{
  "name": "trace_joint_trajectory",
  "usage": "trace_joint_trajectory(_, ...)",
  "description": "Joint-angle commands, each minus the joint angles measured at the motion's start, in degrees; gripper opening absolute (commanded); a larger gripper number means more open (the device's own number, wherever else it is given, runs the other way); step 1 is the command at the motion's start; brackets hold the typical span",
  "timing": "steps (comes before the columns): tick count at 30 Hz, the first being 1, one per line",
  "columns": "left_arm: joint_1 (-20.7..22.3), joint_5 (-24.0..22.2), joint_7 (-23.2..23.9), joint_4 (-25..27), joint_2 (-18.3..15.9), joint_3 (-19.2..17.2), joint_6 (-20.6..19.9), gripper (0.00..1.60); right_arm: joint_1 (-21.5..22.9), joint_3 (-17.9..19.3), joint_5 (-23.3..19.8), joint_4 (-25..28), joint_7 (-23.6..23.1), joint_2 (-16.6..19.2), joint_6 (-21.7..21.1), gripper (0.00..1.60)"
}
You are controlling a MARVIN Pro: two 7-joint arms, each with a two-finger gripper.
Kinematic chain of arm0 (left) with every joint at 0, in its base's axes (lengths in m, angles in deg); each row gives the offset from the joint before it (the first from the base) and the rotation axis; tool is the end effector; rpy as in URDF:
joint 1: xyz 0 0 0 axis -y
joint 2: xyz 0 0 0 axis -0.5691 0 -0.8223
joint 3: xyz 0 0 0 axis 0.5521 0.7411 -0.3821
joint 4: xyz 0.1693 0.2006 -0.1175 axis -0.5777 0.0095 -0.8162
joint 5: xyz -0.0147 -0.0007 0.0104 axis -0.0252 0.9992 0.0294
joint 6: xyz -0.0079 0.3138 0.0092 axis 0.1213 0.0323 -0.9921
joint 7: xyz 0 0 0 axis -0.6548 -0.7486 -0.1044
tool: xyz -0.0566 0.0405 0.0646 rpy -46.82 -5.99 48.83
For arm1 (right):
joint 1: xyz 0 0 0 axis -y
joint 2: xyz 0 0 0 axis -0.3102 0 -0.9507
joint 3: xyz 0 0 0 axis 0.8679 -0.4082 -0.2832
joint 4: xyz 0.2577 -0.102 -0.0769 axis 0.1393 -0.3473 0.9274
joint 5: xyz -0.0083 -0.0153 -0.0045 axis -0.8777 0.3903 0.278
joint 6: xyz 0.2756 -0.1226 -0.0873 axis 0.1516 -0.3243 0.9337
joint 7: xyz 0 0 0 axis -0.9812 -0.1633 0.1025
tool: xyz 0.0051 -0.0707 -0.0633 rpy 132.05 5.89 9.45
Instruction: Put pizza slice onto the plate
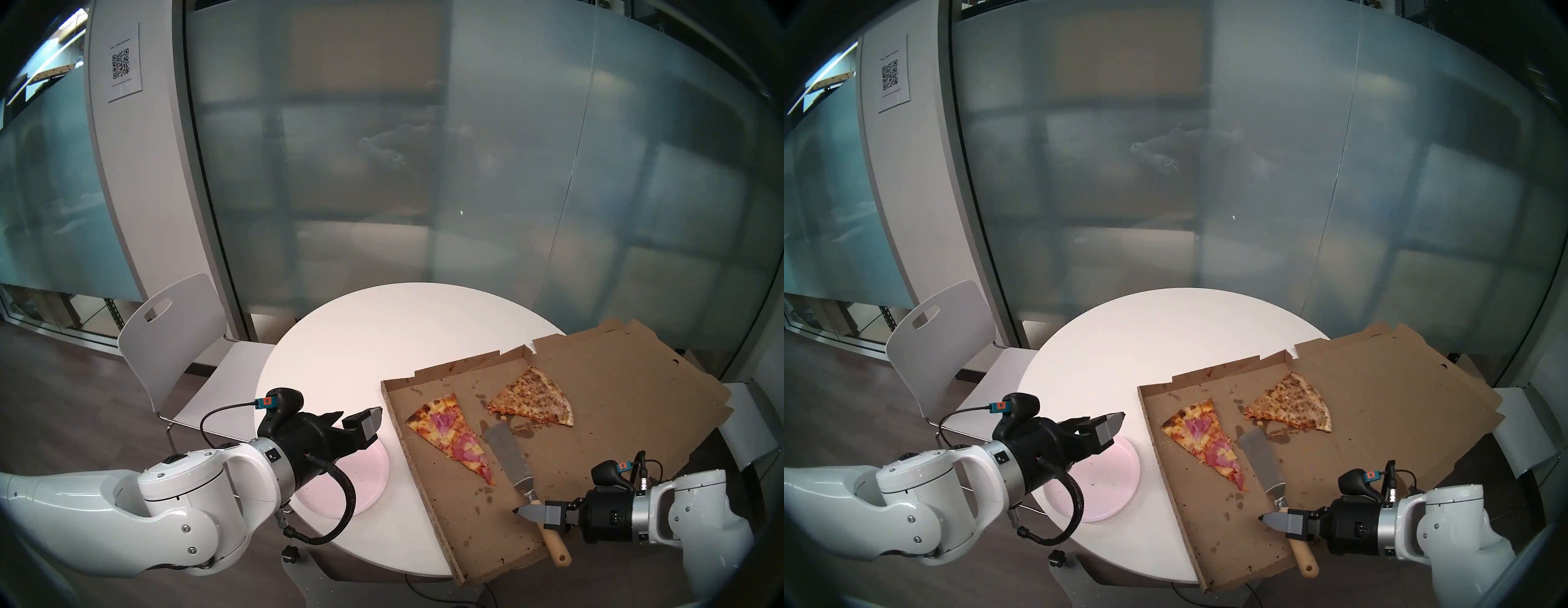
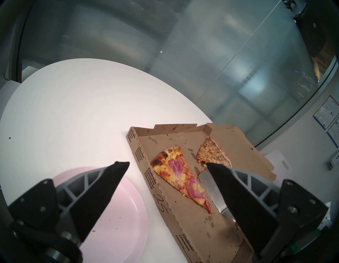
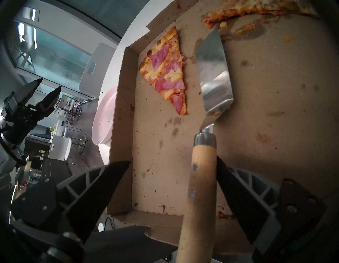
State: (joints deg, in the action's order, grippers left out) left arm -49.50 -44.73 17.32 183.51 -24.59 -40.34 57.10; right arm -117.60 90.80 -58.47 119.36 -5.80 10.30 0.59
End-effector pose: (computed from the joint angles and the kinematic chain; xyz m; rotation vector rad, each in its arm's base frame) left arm 0.2426 -0.0439 -0.2147 2.2145 0.0594 1.1946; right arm 0.1937 -0.1151 -0.2919 -2.3284 -0.0210 -0.6045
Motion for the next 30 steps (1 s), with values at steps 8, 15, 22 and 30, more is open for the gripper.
trace_joint_trajectory(8,0.51,-0.74,0.94,0.82,-0.75,-0.46,0.09,1.60,-2.27,4.28,2.75,5.20,1.77,2.40,0.10,1.60)
trace_joint_trajectory(15,0.73,-1.13,1.42,0.82,-1.05,-0.39,-0.10,1.60,-3.57,5.02,3.74,6.69,2.55,2.36,0.10,1.60)
trace_joint_trajectory(22,0.88,-1.29,1.80,0.82,-1.30,-0.35,-0.03,1.60,-5.71,4.42,5.92,8.40,3.26,3.34,0.10,1.60)
trace_joint_trajectory(30,0.67,-0.14,1.05,0.82,-1.93,-0.23,1.23,1.60,-9.35,4.43,10.44,12.43,5.04,3.62,0.81,1.60)
